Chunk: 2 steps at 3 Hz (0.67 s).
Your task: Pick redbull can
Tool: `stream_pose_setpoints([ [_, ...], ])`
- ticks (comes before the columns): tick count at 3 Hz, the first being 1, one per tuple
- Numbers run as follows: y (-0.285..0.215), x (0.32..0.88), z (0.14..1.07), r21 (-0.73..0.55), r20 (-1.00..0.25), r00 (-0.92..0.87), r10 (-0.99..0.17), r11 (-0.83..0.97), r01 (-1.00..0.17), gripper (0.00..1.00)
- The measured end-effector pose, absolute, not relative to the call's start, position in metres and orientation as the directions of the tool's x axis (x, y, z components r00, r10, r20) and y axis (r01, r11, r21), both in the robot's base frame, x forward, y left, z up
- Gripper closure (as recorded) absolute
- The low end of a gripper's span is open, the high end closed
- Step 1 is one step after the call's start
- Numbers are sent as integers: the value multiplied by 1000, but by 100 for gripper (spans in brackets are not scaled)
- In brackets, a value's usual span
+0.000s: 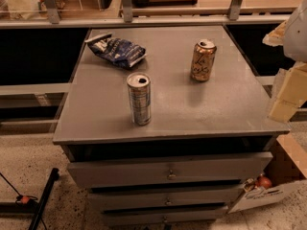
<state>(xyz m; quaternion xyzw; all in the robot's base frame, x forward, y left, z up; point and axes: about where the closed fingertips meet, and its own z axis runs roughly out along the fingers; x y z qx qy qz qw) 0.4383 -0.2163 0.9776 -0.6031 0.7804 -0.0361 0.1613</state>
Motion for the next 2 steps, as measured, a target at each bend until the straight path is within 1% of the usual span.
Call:
stream_pose_setpoints([
  [1, -216, 438, 978, -251, -208, -221, -953, 270, -930, 0],
  [2, -196, 452, 974, -245, -294, -187, -937, 263, -933, 0],
])
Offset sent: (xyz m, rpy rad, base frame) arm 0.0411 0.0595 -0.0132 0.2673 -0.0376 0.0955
